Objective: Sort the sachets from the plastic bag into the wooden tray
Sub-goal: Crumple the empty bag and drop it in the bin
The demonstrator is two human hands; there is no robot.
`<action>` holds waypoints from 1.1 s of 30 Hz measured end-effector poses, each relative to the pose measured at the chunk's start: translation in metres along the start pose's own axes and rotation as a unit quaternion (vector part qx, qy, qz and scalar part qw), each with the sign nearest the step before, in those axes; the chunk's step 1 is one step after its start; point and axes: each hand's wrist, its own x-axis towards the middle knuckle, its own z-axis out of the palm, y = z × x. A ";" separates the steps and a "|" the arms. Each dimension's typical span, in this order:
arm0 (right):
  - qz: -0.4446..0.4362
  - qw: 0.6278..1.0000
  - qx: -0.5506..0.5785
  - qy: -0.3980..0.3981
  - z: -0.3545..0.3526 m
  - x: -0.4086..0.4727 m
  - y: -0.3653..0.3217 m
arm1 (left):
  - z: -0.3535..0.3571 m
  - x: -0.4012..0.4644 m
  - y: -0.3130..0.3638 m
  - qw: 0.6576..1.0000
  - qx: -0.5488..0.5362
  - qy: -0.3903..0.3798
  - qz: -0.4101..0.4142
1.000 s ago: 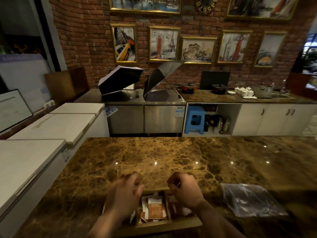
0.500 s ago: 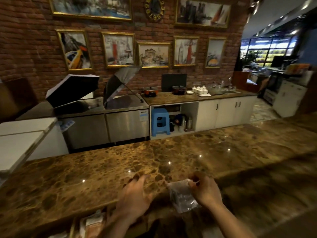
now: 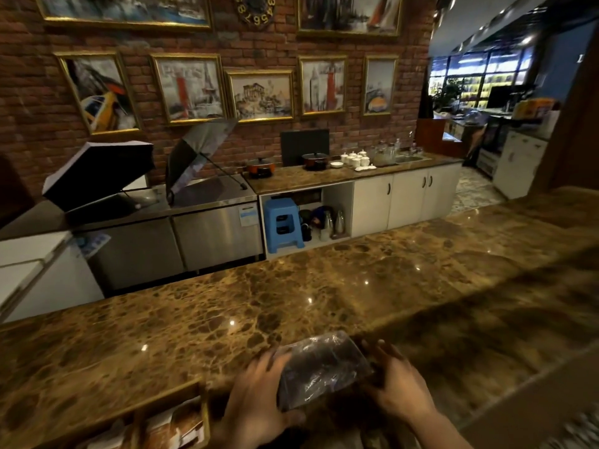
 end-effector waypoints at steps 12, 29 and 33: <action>-0.103 0.991 -0.079 -0.022 0.026 0.018 -0.001 | 0.022 0.001 -0.006 0.998 0.064 0.006 0.014; -0.164 0.984 -0.039 0.060 0.001 0.043 -0.076 | -0.052 -0.012 -0.038 0.995 0.024 0.090 -0.028; -0.192 0.977 -0.013 0.089 -0.004 0.042 -0.122 | -0.088 -0.027 -0.055 0.987 0.030 0.141 -0.066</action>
